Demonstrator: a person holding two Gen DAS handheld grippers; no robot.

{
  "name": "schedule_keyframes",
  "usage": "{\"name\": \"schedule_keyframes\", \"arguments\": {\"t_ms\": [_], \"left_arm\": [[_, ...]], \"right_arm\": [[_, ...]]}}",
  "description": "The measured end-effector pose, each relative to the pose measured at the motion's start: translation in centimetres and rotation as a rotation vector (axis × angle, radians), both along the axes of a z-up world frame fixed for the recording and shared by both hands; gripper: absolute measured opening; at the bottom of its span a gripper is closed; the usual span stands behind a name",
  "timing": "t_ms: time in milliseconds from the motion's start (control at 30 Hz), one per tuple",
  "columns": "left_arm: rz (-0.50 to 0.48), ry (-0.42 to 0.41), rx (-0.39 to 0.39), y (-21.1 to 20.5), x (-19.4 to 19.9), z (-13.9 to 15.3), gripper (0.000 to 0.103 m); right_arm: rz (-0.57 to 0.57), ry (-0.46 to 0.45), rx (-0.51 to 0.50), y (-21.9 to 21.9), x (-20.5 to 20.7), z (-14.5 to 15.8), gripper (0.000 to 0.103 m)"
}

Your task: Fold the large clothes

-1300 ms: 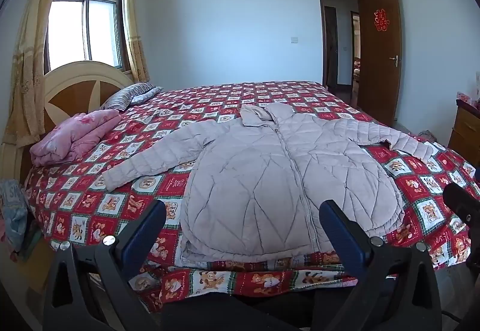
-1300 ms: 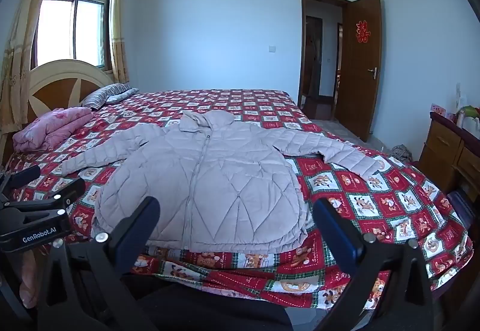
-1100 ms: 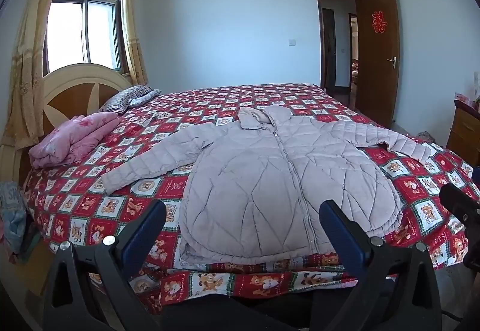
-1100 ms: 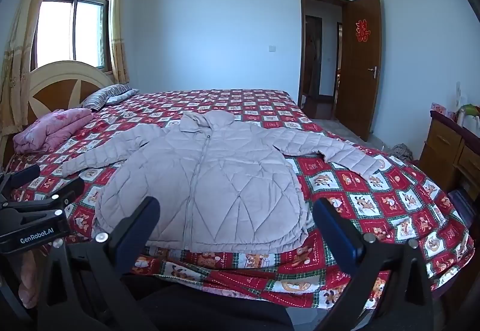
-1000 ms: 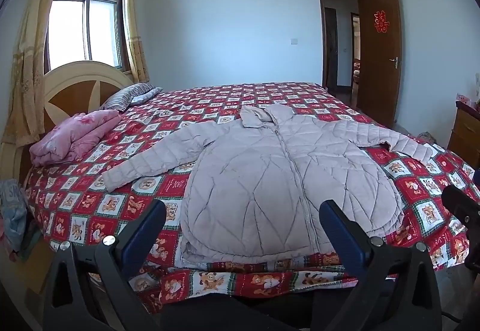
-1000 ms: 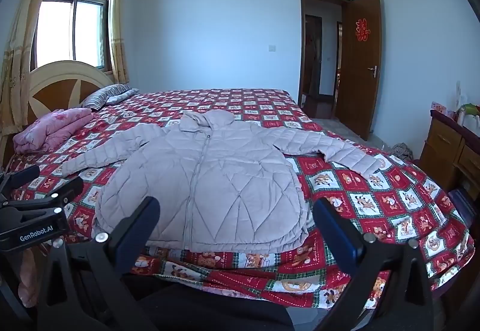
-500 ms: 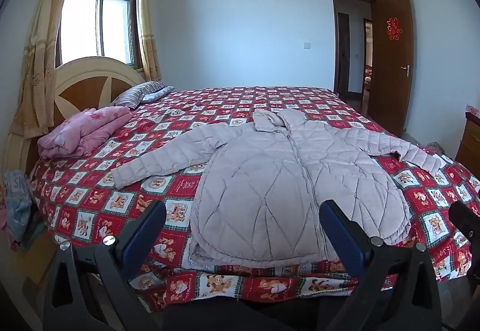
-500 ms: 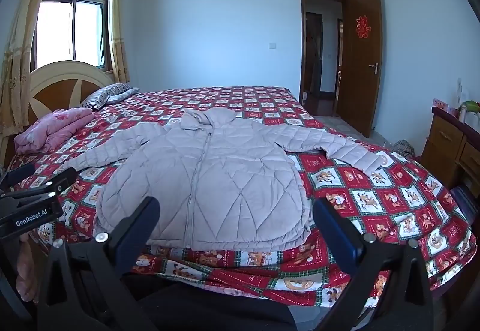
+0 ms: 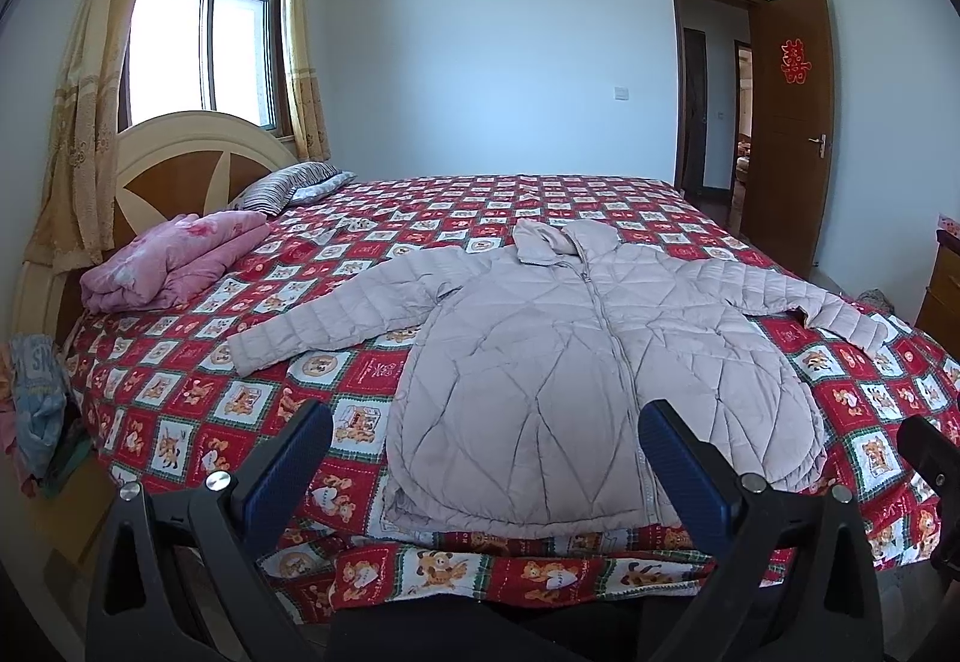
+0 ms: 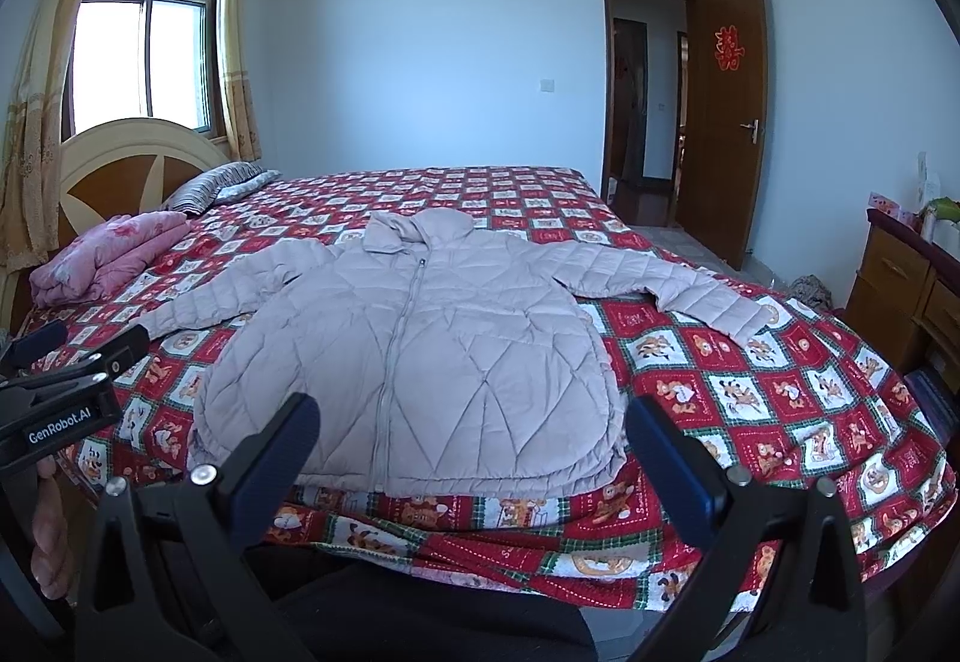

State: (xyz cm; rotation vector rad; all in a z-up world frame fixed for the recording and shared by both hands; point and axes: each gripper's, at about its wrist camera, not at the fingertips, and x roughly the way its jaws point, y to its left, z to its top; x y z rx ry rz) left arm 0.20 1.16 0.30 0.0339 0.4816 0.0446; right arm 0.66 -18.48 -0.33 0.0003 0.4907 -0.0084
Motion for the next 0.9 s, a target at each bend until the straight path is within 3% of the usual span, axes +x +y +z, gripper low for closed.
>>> {"name": "schedule_keyframes", "arguments": {"t_ms": [900], "left_arm": [[0.022,-0.008,0.001,0.5,0.27,-0.1,0.102]], "right_arm": [[0.005,0.011,0.008,-0.01,0.15,-0.36,0.103]]}}
